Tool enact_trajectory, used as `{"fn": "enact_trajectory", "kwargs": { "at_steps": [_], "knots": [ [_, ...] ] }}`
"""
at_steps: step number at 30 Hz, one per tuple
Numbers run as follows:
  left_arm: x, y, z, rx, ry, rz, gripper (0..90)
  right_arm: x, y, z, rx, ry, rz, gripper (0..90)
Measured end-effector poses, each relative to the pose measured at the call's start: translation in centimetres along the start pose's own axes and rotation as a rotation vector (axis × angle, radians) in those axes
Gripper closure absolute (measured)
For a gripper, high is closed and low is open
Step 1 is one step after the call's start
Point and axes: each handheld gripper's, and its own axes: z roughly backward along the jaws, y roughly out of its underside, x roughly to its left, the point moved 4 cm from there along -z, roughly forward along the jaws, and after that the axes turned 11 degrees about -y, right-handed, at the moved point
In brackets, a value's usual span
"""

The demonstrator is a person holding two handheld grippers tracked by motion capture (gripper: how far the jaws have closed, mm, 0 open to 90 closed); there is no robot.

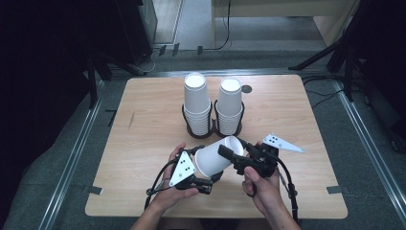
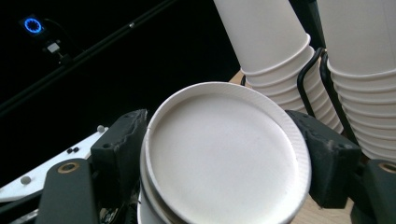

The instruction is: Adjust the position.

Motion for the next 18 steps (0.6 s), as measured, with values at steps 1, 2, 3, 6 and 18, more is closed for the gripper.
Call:
{"fn": "enact_trajectory", "kwargs": {
  "at_steps": [1,2,3,6,18],
  "knots": [
    [-0.07,-0.05,0.07,-0.003,0.006,-0.005,6.1,-0.12,-0.11,0.13,-0.012,-0.007,-0.002,23.9],
    [-0.07,-0.05,0.07,-0.003,0.006,-0.005,6.3,-0.12,-0.11,0.13,-0.012,-0.007,-0.002,23.9],
    [-0.06,-0.07,0.08,-0.003,0.007,-0.005,6.5,-0.24,-0.13,0.23,-0.011,-0.014,-0.014,23.4],
    [0.06,-0.1,0.18,0.0,0.019,-0.006,6.8,-0.4,-0.15,0.25,-0.007,-0.021,-0.015,22.7],
    [0.62,-0.22,0.49,0.008,0.038,-0.001,7.3,-0.89,-0.43,0.68,0.018,-0.019,0.029,15.7]
  ]
}}
